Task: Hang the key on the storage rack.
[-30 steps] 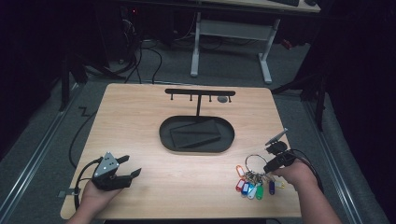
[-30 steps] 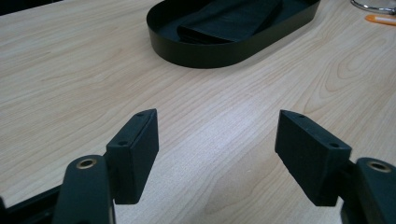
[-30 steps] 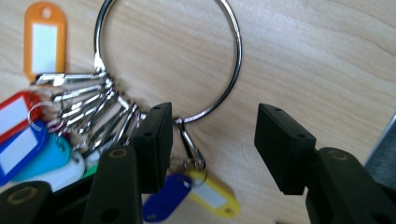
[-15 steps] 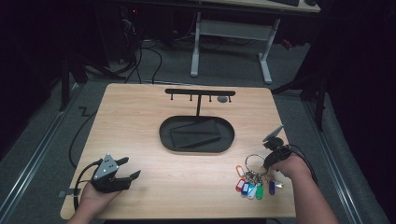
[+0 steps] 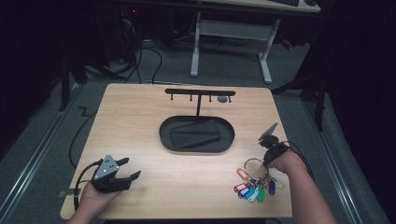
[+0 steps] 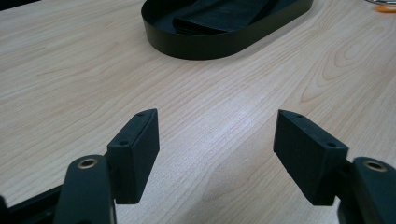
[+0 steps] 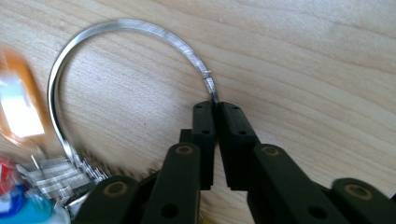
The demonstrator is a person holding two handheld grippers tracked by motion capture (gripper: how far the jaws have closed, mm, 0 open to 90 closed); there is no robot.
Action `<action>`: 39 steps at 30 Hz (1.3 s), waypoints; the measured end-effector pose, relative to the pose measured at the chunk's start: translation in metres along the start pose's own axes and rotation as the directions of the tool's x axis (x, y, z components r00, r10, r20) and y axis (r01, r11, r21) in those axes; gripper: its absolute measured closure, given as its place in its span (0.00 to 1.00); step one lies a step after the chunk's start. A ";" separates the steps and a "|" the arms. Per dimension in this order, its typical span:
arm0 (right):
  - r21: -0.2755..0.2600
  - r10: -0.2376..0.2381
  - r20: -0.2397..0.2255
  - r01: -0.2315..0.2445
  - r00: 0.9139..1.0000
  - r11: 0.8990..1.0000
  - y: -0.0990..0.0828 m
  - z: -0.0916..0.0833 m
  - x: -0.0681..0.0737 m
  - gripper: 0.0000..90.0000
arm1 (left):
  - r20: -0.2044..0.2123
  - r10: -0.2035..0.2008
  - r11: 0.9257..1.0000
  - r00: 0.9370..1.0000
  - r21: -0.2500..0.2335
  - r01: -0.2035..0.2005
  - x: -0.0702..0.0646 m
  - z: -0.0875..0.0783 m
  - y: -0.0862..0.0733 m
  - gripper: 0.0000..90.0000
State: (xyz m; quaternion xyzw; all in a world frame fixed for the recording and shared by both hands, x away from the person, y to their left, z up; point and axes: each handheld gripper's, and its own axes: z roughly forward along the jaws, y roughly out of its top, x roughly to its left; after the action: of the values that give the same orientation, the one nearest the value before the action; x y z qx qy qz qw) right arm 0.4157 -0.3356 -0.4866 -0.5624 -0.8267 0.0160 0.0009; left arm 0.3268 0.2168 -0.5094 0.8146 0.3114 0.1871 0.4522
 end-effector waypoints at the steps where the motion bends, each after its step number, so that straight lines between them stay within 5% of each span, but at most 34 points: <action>1: 0.000 0.000 0.000 0.000 1.000 1.000 0.000 0.000 0.000 0.95 | 0.000 0.000 1.000 1.000 0.000 0.000 0.000 0.000 0.000 0.35; 14: -0.024 -0.126 0.093 0.128 0.988 0.991 -0.001 -0.014 0.020 0.97 | 0.008 0.011 1.000 1.000 0.003 -0.011 -0.002 0.003 0.001 0.36; 27: -0.101 -0.184 0.102 0.194 0.978 0.976 -0.008 -0.065 0.041 0.97 | 0.018 0.027 1.000 0.999 0.000 -0.027 -0.004 0.002 0.002 0.36; 39: -0.105 -0.240 0.068 0.247 0.968 0.963 -0.013 -0.106 0.060 0.98 | 0.028 0.034 0.999 0.999 0.000 -0.034 -0.005 0.003 0.002 0.36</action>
State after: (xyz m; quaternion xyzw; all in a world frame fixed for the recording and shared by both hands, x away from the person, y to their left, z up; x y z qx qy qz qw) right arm 0.3833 -0.2816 -0.3811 -0.4550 -0.8889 -0.0155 -0.0513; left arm 0.3257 0.2104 -0.5094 0.8224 0.2912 0.1830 0.4532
